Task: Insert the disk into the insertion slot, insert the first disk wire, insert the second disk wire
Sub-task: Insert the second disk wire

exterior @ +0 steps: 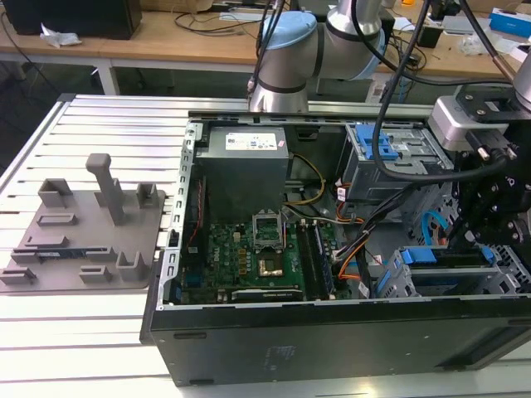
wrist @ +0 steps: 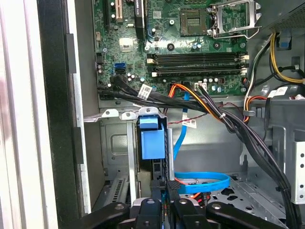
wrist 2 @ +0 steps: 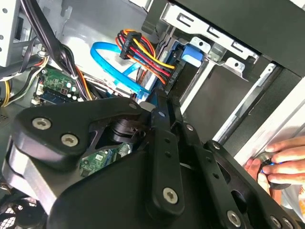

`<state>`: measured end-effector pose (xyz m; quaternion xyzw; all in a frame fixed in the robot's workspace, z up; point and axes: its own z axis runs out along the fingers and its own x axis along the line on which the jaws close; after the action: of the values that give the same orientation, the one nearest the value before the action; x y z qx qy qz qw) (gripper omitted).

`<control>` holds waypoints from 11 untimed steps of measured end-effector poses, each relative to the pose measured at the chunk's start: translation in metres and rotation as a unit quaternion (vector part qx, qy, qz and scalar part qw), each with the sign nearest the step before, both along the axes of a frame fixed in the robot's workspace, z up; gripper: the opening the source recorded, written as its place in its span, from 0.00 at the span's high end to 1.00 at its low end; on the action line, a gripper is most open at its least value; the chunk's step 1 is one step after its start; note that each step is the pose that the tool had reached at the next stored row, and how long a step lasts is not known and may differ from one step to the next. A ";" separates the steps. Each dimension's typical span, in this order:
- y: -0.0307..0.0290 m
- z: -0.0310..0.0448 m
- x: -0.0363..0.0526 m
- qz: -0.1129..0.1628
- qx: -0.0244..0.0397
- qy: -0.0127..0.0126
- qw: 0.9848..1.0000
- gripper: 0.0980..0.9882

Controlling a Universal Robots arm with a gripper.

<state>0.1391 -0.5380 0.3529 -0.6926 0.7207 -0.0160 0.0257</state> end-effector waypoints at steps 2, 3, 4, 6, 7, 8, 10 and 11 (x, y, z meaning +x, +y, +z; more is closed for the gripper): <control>-0.0001 -0.0002 0.0000 0.001 0.003 0.000 1.000 0.92; 0.0000 -0.0003 0.0000 0.001 0.004 0.000 1.000 0.92; -0.0001 -0.0004 0.0000 0.001 0.004 0.000 1.000 0.92; 0.0000 -0.0007 0.0000 0.002 0.007 0.000 1.000 0.92; -0.0001 -0.0008 0.0000 0.002 0.007 0.000 1.000 0.92; -0.0001 -0.0008 0.0000 0.002 0.007 0.000 1.000 0.92; -0.0001 -0.0008 0.0000 0.002 0.007 0.000 1.000 0.92; -0.0001 -0.0009 0.0000 0.002 0.007 0.000 1.000 0.92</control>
<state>0.1391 -0.5381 0.3520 -0.6941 0.7192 -0.0109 0.0306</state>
